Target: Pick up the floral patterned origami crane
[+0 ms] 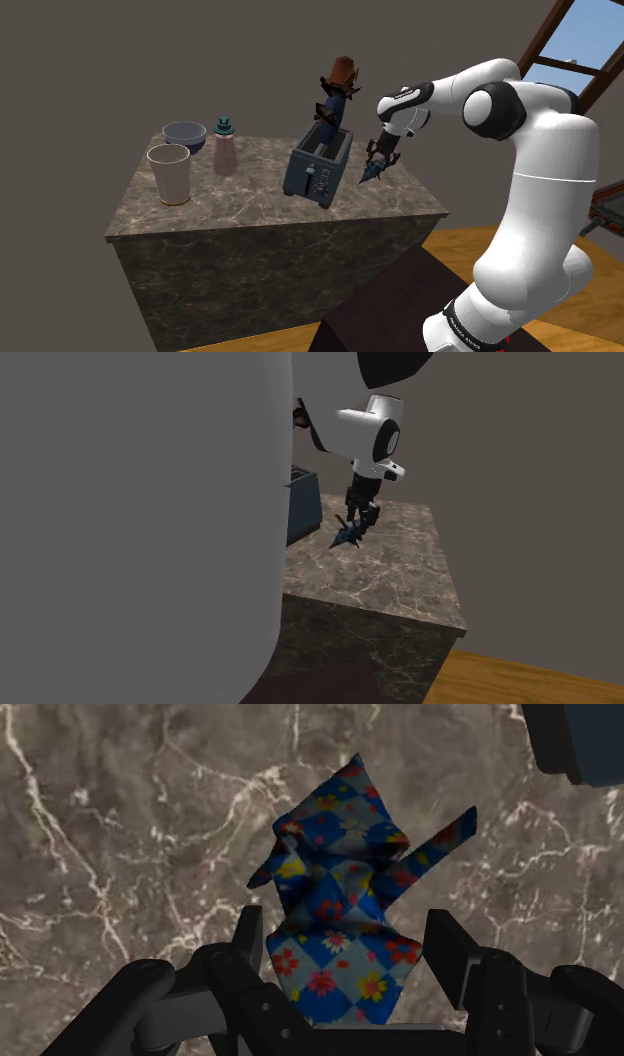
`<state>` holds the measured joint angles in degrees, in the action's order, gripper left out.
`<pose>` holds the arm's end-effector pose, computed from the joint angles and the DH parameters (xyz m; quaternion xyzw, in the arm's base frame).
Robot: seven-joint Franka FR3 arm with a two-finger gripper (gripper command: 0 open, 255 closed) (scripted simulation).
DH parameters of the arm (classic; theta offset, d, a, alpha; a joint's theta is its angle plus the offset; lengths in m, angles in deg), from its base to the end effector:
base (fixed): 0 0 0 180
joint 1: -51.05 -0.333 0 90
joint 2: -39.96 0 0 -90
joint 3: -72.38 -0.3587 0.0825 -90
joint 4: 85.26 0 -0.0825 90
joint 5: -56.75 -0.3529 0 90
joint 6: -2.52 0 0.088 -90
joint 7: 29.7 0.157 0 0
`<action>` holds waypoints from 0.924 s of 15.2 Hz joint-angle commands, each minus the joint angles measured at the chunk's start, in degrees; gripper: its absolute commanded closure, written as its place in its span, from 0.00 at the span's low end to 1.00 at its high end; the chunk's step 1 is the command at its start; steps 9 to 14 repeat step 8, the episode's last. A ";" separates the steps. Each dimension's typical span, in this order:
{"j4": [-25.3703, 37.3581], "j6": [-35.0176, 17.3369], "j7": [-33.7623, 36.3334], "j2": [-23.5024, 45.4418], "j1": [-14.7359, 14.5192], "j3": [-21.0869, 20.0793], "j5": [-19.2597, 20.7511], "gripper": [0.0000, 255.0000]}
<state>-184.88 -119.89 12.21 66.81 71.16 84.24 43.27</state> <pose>0.5653 -0.3146 0.3152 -0.7627 0.6441 0.0326 0.0479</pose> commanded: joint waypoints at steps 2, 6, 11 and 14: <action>0.58 1.77 0.41 -1.22 -0.12 0.20 0.43 1.00; 1.68 4.21 0.93 -2.63 -0.23 0.43 0.96 1.00; 1.72 4.31 0.95 -2.69 -0.23 0.44 0.98 1.00; 1.72 4.31 0.95 -2.69 -0.23 0.44 0.98 1.00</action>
